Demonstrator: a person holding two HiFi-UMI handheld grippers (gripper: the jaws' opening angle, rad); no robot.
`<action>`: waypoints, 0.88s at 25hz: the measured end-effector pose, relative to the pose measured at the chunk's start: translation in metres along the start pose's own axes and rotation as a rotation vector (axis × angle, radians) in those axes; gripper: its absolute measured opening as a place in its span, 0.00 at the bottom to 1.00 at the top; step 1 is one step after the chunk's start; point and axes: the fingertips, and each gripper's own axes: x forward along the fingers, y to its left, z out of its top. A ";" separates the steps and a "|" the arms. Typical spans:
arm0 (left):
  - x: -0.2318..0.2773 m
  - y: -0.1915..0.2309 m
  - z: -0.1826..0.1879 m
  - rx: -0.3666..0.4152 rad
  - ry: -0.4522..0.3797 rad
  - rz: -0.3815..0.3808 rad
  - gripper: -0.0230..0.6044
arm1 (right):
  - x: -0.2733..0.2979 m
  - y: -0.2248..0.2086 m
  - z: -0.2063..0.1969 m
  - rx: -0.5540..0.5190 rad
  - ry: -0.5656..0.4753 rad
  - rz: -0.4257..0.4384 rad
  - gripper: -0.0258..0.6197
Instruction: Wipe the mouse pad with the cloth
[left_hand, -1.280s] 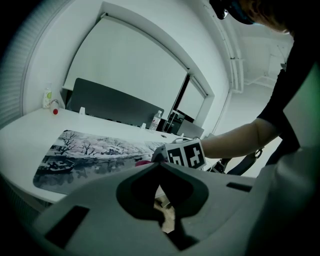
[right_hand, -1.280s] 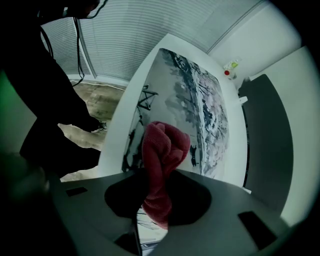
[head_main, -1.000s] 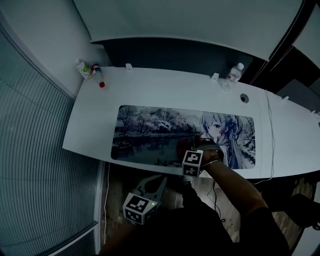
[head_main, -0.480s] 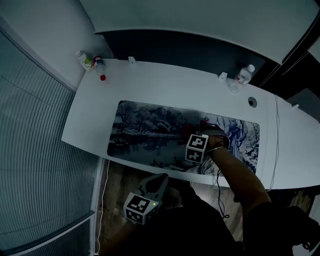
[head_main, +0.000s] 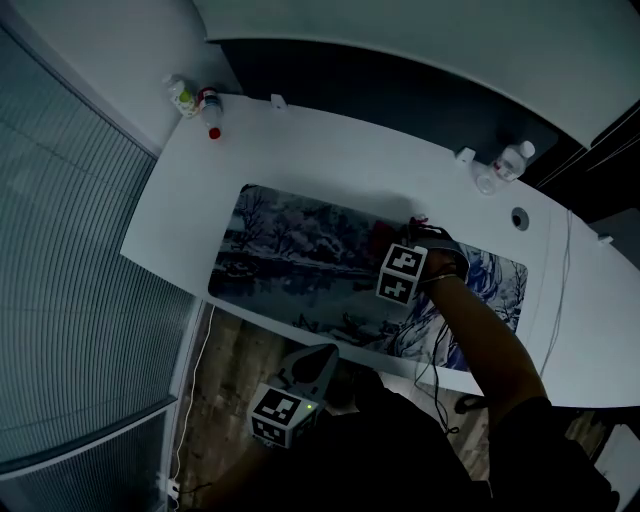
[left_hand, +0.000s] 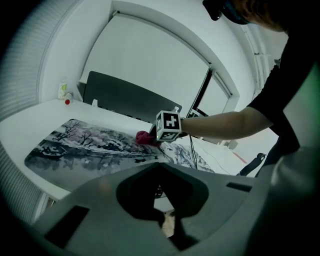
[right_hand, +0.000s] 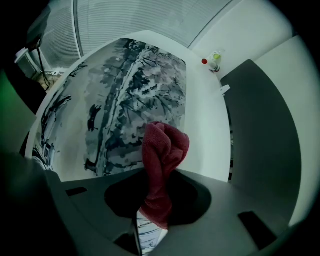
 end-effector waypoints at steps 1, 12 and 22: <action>0.001 0.000 0.000 -0.005 -0.002 0.006 0.04 | 0.001 -0.004 0.000 -0.001 -0.002 -0.003 0.21; 0.009 -0.006 0.007 -0.025 -0.013 0.047 0.04 | 0.007 -0.021 0.000 -0.007 -0.032 -0.030 0.21; 0.019 -0.017 0.010 0.004 -0.010 0.007 0.04 | 0.000 -0.021 -0.015 0.007 -0.040 -0.108 0.22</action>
